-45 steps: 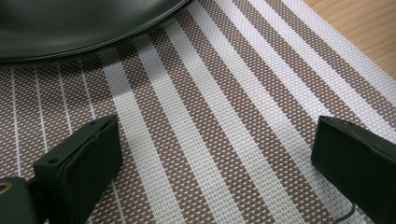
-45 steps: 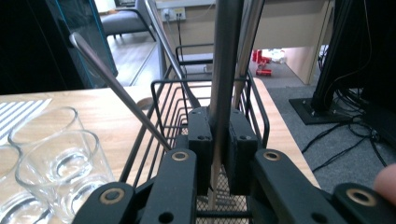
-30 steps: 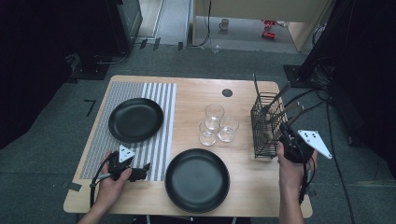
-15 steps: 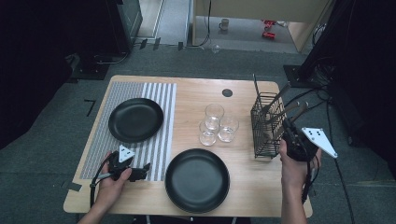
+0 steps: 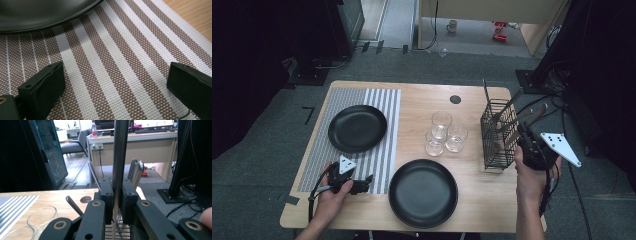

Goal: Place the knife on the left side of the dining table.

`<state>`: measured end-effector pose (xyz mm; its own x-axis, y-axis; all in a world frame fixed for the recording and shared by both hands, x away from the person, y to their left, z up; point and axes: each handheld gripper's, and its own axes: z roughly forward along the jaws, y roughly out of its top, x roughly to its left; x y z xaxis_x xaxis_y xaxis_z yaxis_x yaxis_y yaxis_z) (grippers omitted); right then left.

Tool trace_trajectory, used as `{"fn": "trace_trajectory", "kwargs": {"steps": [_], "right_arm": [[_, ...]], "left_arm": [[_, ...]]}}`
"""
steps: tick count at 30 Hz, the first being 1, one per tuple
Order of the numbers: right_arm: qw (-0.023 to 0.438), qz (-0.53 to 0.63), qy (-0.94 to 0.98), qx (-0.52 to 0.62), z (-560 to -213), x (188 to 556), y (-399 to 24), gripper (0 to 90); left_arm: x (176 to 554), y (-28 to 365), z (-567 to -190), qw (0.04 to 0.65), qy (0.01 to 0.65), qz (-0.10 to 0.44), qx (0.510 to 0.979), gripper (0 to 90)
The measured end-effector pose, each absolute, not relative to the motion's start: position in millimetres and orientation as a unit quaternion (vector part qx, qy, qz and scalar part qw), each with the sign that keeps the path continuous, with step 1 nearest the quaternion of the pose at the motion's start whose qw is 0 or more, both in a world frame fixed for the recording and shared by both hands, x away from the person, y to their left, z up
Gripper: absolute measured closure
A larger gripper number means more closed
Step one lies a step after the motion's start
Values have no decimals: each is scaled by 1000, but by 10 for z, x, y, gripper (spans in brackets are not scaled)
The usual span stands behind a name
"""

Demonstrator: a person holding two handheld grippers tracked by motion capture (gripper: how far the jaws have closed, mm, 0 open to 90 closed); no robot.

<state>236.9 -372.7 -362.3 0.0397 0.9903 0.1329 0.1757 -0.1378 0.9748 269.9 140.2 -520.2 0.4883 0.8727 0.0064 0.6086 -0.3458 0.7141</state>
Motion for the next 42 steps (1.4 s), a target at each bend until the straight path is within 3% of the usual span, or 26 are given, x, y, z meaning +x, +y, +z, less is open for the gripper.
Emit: {"fn": "trace_trajectory", "kwargs": {"steps": [42], "right_arm": [[408,516,516,548,-3311,2308,-3436,834]], "left_arm": [[2692,1394,-5202,331,471,200,793,14]]}}
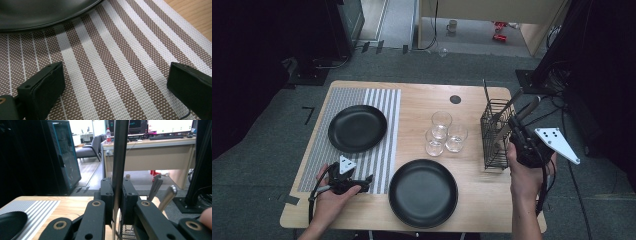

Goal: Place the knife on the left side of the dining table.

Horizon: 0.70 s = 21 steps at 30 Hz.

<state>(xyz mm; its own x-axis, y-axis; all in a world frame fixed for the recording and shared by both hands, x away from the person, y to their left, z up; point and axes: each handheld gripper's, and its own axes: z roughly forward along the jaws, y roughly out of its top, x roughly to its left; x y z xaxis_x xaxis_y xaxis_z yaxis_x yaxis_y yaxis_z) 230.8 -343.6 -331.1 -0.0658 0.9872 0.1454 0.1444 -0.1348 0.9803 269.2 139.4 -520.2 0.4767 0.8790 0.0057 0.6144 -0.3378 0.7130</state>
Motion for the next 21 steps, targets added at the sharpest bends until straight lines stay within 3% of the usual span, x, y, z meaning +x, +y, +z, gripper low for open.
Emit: {"fn": "trace_trajectory", "kwargs": {"steps": [21], "right_arm": [[368,532,548,531,-3425,2323,-3109,834]], "left_arm": [[2661,1378,-5147,336,475,203,787,15]]}}
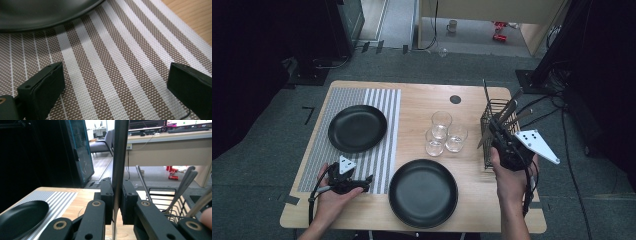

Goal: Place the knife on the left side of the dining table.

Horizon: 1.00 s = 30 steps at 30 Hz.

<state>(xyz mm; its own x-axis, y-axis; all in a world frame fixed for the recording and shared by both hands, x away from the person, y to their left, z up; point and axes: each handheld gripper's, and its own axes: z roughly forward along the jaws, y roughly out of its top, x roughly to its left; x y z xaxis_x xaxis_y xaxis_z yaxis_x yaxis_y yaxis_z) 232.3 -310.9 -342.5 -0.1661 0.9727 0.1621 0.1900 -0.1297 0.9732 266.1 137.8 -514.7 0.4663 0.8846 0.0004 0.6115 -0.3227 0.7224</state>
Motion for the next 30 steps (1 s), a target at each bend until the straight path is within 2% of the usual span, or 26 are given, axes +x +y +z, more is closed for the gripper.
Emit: {"fn": "trace_trajectory", "kwargs": {"steps": [11,30], "right_arm": [[357,540,555,522,-3448,2301,-2993,835],[334,554,572,505,-3481,2297,-2753,834]], "left_arm": [[2605,1282,-5003,359,460,214,783,15],[2547,1027,-4605,414,422,194,783,17]]}}
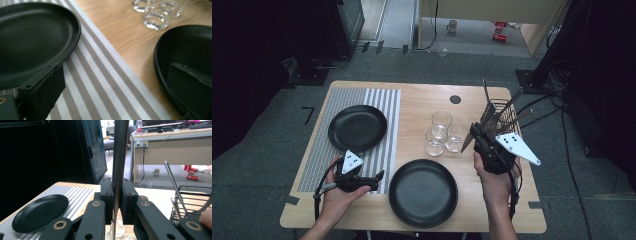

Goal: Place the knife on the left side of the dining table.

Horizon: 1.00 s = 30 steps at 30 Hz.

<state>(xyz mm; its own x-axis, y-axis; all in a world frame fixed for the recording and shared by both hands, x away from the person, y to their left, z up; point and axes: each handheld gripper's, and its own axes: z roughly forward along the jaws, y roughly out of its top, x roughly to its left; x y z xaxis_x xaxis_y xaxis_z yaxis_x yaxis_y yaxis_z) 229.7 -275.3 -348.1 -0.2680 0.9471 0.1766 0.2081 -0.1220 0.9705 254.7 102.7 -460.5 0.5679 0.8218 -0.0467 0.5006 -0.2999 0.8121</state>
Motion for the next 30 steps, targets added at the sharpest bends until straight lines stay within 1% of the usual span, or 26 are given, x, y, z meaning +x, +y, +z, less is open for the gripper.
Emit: {"fn": "trace_trajectory", "kwargs": {"steps": [9,18,30], "right_arm": [[326,560,580,494,-3453,2295,-2660,834],[322,565,585,484,-3418,2282,-2579,834],[317,572,590,473,-3378,2275,-2474,835]], "left_arm": [[2545,801,-4453,434,396,189,787,17],[2518,576,-4410,450,365,177,796,17],[2550,381,-4333,472,337,160,799,17]]}}
